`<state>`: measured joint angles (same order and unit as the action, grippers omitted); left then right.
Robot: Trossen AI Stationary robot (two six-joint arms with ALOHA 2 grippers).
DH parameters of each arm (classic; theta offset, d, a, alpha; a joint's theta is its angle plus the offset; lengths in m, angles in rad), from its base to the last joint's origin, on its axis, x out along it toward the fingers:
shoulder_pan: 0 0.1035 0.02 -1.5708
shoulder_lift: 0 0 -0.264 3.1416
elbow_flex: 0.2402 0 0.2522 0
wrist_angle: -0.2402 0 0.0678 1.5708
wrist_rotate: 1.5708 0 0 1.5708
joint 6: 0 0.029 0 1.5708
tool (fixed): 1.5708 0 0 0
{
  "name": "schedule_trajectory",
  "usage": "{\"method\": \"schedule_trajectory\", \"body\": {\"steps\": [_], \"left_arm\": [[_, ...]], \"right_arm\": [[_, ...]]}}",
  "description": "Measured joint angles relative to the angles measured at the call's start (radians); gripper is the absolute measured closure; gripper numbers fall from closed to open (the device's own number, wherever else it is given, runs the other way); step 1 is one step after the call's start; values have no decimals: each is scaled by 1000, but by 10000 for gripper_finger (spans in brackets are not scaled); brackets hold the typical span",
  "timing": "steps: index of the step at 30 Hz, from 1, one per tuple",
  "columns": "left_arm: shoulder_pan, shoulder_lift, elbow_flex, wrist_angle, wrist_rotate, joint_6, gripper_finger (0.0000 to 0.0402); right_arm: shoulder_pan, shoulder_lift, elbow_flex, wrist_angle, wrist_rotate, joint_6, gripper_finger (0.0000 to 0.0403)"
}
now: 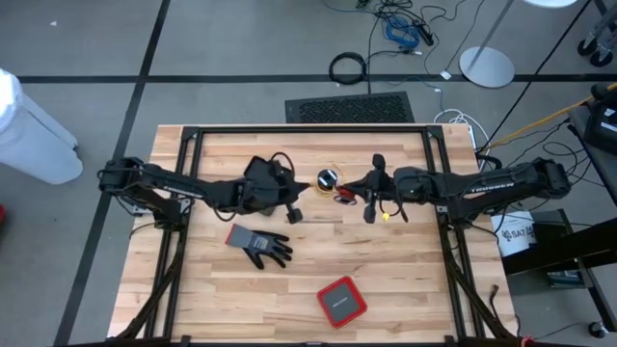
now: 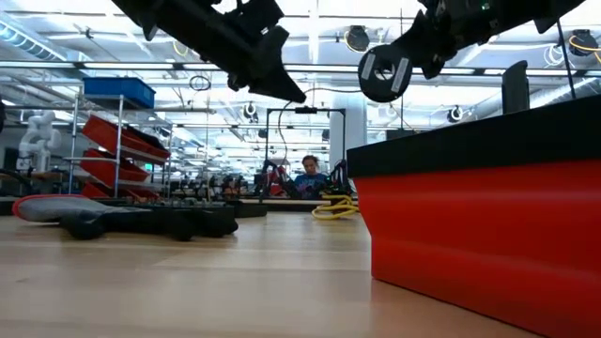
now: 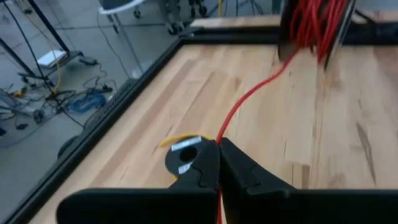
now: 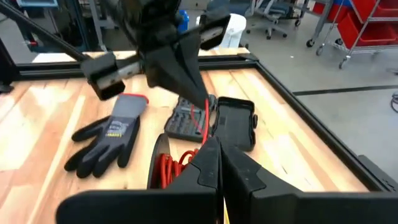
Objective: Coil cords
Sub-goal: Coil the red wire onto the spool
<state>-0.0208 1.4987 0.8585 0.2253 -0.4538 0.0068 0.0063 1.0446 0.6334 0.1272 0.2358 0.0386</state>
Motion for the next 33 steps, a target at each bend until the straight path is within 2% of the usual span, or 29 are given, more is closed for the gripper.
{"method": "schedule_trajectory", "body": {"steps": [7, 11, 22, 29, 33], "left_arm": [[2, 2, 0, 122, 81, -46, 401], [1, 2, 2, 152, 136, -97, 401], [1, 5, 3, 175, 171, -188, 402], [1, 102, 6, 334, 194, -236, 402], [1, 193, 23, 403, 192, -263, 402]], "right_arm": [[-16, 77, 0, 20, 3, -24, 403], [-23, 139, 0, 53, 98, -54, 403], [-27, 274, 0, 295, 160, -122, 403], [-27, 344, 1, 422, 189, -130, 403], [-27, 369, 34, 426, 214, -130, 403]]}}
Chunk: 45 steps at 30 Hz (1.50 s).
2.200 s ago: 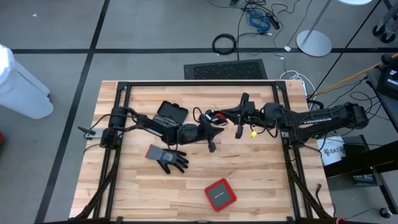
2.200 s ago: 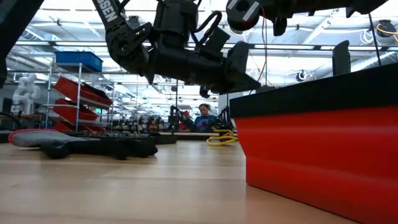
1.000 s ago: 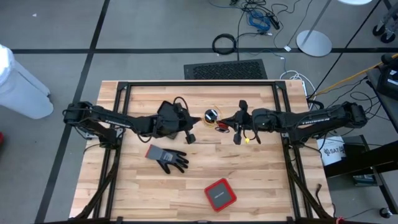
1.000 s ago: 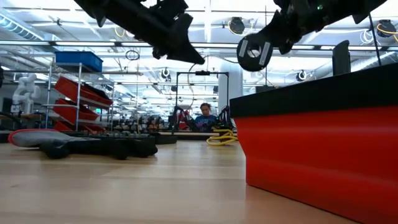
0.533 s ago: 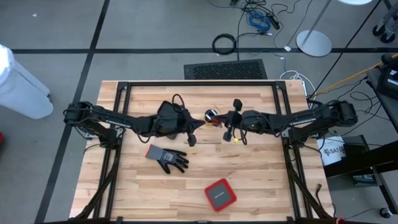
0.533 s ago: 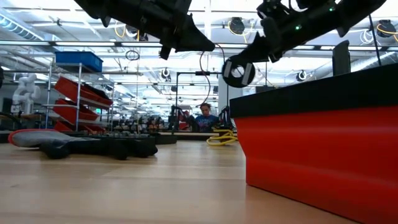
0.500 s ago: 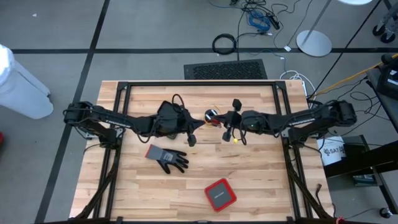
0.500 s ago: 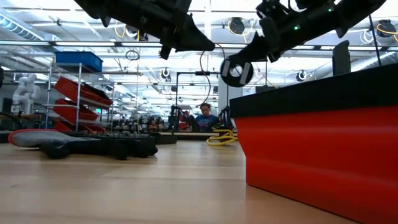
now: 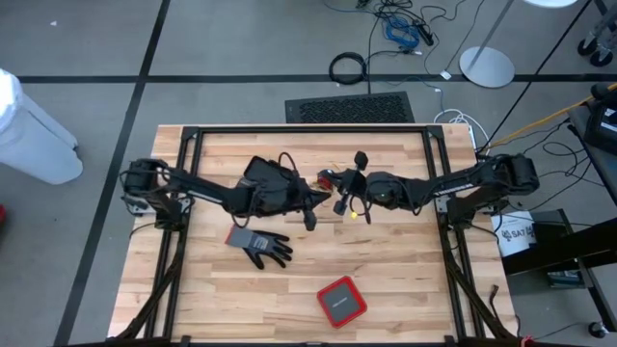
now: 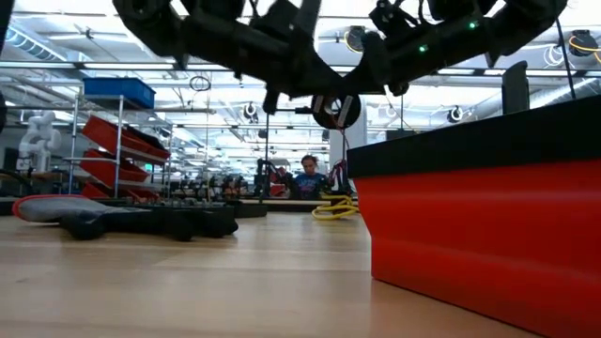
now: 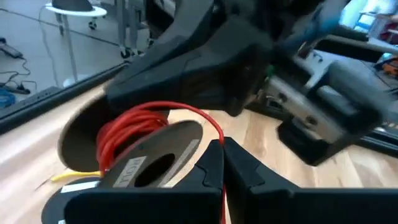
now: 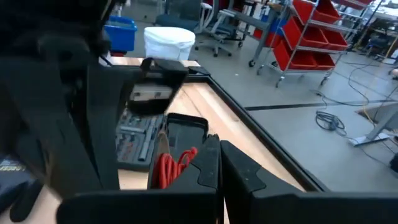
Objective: Coil cords
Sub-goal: Coil the red wire onto the spool
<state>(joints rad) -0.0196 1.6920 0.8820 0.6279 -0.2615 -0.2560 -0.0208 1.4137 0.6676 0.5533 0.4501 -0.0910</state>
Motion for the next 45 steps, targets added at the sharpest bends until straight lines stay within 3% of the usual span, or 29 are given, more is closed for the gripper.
{"method": "schedule_trajectory", "body": {"steps": [11, 18, 34, 45], "left_arm": [[-19, 76, 33, 116, -156, 5, 401], [-54, 76, 33, 126, -245, 92, 375], [-60, 76, 32, 126, -245, 200, 316], [-68, 76, 32, 114, -244, 271, 310]], "right_arm": [[0, 7, 28, 20, 50, 10, 403], [0, -16, 27, 89, 16, 39, 403], [0, -109, 27, 93, -195, 191, 403], [1, -124, 27, 35, -196, 199, 403]]}}
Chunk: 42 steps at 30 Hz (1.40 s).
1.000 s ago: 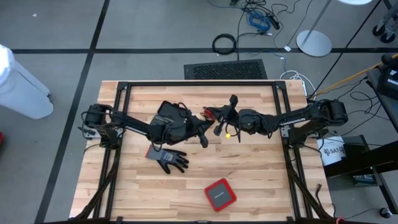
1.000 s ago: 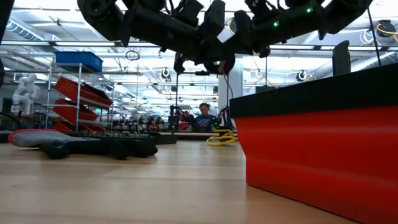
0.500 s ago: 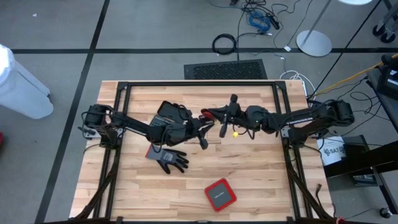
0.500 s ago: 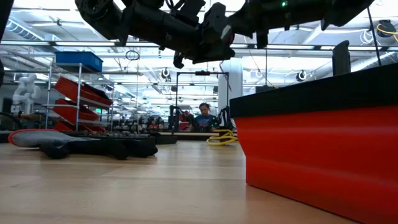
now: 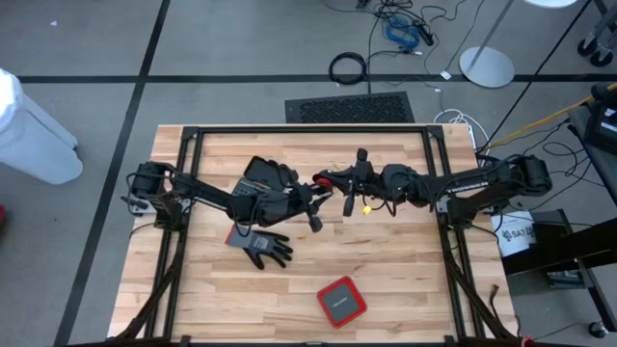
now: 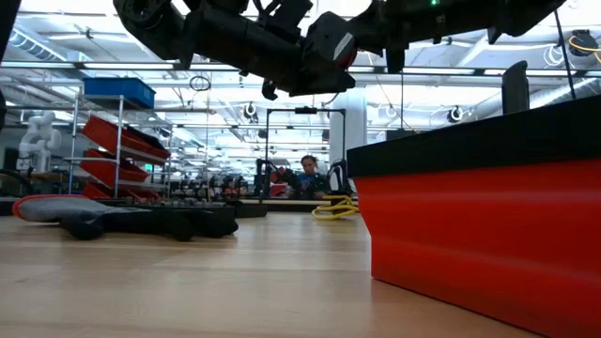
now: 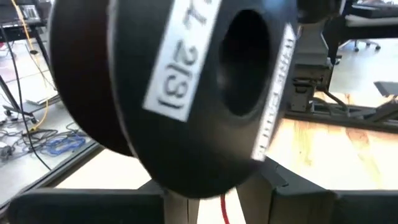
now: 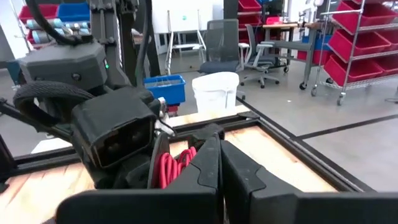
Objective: Coil cords
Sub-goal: Coil the red wire onto the spool
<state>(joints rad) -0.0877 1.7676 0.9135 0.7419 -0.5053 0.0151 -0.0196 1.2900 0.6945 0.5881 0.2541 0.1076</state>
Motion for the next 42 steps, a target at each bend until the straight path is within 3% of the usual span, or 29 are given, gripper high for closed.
{"method": "schedule_trajectory", "body": {"steps": [18, 29, 42], "left_arm": [[-4, 0, 0, -20, 1, 25, 312], [-4, 0, 0, -75, 0, 19, 347], [-4, -1, 0, -136, -4, 18, 358]], "right_arm": [[21, -135, 0, -96, 6, -21, 403], [23, -137, -1, -91, 6, -22, 403], [23, -137, -1, -169, 5, -22, 403]]}}
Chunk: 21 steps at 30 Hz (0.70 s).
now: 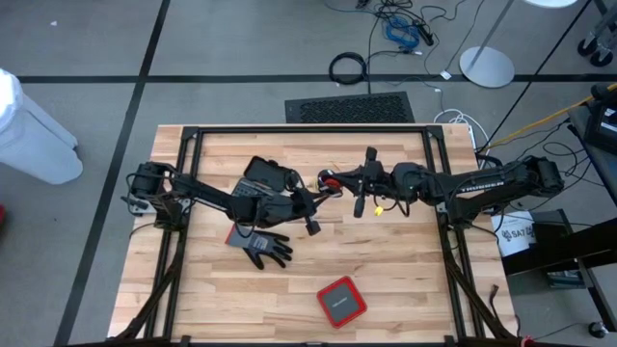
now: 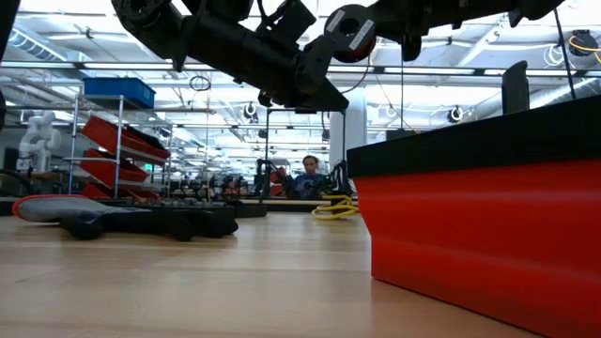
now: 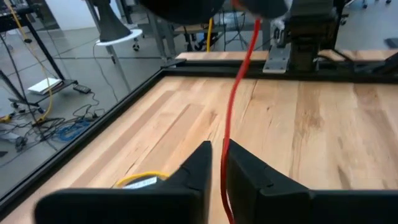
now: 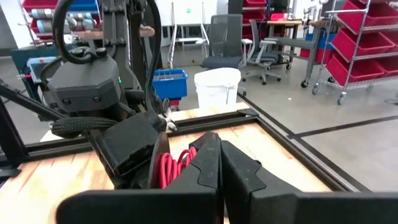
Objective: Coil cords
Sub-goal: Coil the red wire onto the spool
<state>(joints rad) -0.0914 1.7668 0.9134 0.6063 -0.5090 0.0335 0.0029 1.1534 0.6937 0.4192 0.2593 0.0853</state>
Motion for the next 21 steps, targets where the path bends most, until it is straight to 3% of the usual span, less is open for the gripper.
{"method": "schedule_trajectory", "body": {"steps": [4, 15, 21], "left_arm": [[0, 0, 0, -19, -8, 1, 394], [26, -9, 0, -55, 0, 7, 399], [39, -55, -1, -93, 55, 1, 400]], "right_arm": [[0, 0, 0, -32, -5, 3, 403], [0, 0, 0, -228, -81, 15, 403], [0, 0, 0, -321, -19, -37, 403]]}}
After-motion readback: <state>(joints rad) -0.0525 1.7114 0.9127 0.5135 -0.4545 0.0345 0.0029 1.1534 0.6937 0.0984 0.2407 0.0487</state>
